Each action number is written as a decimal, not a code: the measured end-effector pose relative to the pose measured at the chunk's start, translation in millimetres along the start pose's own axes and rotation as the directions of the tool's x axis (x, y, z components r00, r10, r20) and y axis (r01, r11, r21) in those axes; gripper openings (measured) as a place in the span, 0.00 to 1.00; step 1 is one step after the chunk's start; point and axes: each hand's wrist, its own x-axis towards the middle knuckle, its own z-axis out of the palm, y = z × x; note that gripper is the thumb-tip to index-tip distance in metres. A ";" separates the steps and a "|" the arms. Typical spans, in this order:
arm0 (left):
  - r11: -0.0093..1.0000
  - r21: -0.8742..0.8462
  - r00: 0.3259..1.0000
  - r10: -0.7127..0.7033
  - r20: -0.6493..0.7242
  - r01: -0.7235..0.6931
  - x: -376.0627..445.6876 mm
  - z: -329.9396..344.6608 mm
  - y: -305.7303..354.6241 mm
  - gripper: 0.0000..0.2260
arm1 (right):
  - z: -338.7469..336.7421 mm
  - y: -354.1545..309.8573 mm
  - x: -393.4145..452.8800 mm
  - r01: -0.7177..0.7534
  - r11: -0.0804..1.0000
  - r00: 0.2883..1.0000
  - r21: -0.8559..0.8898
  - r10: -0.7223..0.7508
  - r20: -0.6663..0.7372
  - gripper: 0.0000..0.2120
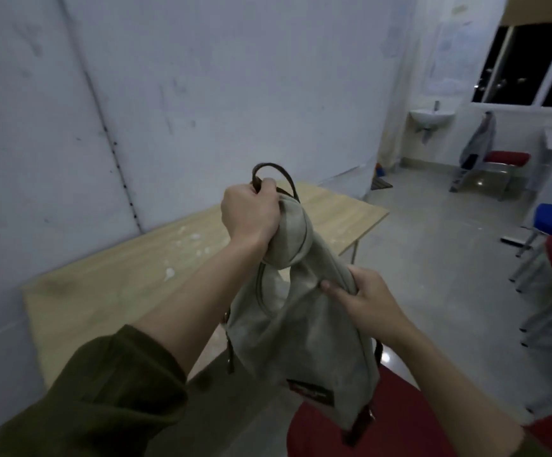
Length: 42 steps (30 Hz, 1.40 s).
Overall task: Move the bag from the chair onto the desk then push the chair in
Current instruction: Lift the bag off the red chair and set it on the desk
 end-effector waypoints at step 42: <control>0.982 -0.042 0.801 -0.172 -0.573 0.182 307.7 -289.3 -293.4 0.13 | 456.0 -127.6 485.9 0.010 0.872 0.863 0.489 -0.254 0.436 0.13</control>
